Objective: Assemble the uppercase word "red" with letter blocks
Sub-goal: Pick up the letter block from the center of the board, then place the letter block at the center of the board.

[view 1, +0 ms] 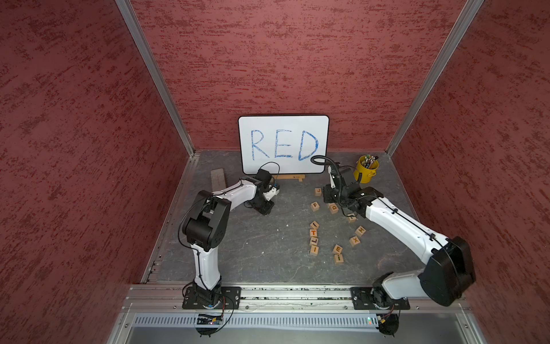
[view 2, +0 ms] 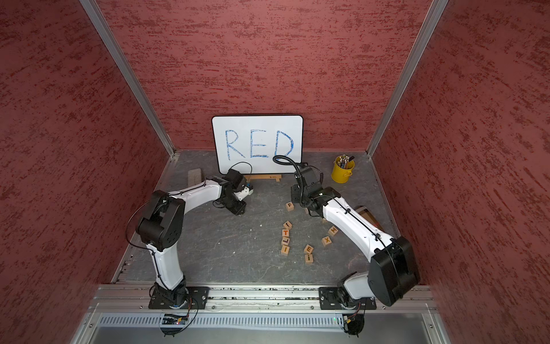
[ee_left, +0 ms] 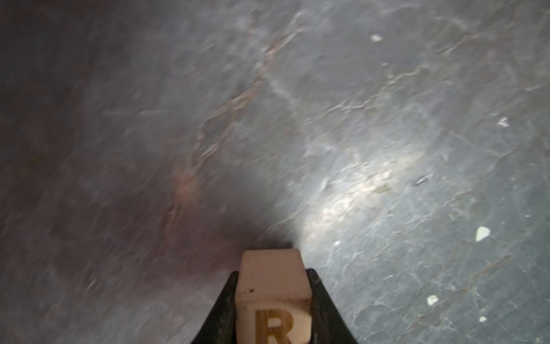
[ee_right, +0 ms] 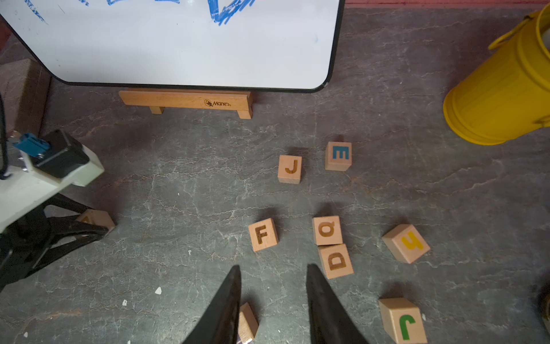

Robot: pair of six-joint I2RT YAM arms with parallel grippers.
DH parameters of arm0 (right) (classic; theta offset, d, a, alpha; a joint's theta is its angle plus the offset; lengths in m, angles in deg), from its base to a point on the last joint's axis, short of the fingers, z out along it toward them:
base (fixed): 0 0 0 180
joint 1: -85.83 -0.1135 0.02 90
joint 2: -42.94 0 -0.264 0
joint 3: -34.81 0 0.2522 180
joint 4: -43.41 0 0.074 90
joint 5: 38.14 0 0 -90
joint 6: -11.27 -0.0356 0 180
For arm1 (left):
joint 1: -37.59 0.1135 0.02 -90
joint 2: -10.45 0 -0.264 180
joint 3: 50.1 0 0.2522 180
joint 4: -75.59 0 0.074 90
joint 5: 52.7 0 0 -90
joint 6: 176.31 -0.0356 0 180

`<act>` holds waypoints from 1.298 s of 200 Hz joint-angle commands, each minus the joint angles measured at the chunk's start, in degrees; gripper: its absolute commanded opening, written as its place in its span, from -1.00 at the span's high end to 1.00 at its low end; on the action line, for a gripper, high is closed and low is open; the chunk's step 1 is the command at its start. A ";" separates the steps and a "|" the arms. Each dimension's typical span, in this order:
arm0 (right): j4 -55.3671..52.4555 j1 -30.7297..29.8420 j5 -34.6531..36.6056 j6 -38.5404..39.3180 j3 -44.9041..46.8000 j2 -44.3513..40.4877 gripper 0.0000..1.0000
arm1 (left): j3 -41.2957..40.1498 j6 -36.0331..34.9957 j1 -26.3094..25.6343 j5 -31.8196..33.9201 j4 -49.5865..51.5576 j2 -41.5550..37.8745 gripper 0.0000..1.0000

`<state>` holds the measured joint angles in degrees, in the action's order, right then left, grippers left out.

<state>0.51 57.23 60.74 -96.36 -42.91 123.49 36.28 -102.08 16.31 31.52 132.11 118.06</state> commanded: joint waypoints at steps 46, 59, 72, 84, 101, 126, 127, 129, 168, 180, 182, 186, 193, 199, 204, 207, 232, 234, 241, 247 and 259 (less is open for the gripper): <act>4.11 0.63 -2.50 0.66 0.33 1.71 0.23 | -5.22 6.04 7.34 3.59 -0.14 -9.02 0.49; 4.34 0.65 -2.73 0.66 0.49 1.96 0.24 | -6.10 6.92 8.75 3.22 -0.55 -9.43 0.49; 4.62 0.65 -2.85 0.58 0.54 2.06 0.24 | -6.92 7.51 9.85 2.27 -1.03 -9.85 0.49; 4.62 0.65 -2.92 0.49 0.51 2.06 0.24 | -7.94 7.43 10.02 2.51 -1.74 -10.48 0.48; 4.55 0.65 -2.82 0.42 0.66 2.05 0.24 | -9.10 7.38 10.11 3.14 -2.36 -11.23 0.37; 4.49 0.65 -2.73 0.40 0.90 2.06 0.24 | -11.27 7.24 10.09 3.74 -4.10 -12.57 0.34; 4.53 0.67 -2.67 0.42 0.94 2.06 0.24 | -11.36 7.24 10.10 3.75 -4.18 -12.59 0.34; 4.53 0.66 -2.70 0.41 0.94 2.06 0.24 | -11.43 7.24 10.07 3.82 -4.29 -12.64 0.34; 4.80 0.65 -3.00 0.22 1.52 1.98 0.24 | -13.56 7.08 10.11 4.51 -5.91 -12.78 0.31; 4.80 0.66 -3.01 0.22 1.69 1.89 0.24 | -14.32 7.00 10.12 4.63 -6.58 -12.87 0.30; 4.76 0.65 -2.96 0.23 1.73 1.89 0.24 | -14.45 6.94 10.12 4.64 -6.67 -12.87 0.30; 4.79 0.65 -2.96 0.21 1.80 1.81 0.24 | -14.60 6.90 10.12 4.64 -6.87 -12.95 0.30; 4.80 0.66 -2.93 0.31 1.91 1.72 0.25 | -14.86 6.89 10.11 4.64 -6.98 -12.87 0.30; 4.79 0.65 -2.84 0.23 1.95 1.63 0.25 | -14.96 6.89 10.07 4.69 -7.07 -12.65 0.29; 4.72 0.65 -2.82 0.23 2.00 1.62 0.24 | -15.05 7.04 10.10 4.65 -7.11 -12.54 0.29; 4.67 0.65 -2.74 0.20 2.07 1.56 0.25 | -15.13 7.07 10.11 4.68 -7.12 -12.47 0.29; 4.67 0.65 -2.81 0.14 2.31 1.25 0.24 | -15.58 6.89 10.10 4.46 -7.51 -12.21 0.24; 4.64 0.65 -2.82 0.12 2.34 1.20 0.24 | -15.58 6.87 10.11 4.46 -7.47 -12.17 0.23; 4.62 0.65 -2.71 0.04 2.43 1.10 0.24 | -15.53 6.81 10.11 4.50 -7.45 -12.00 0.19; 4.62 0.65 -2.68 0.03 2.57 1.01 0.24 | -15.49 6.72 10.11 4.47 -7.35 -11.78 0.17; 4.56 0.65 -2.73 0.05 2.70 0.93 0.24 | -15.49 6.72 10.12 4.63 -7.43 -11.51 0.14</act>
<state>4.09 57.61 58.34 -95.85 -40.86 125.39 20.91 -95.57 26.39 35.96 125.84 106.02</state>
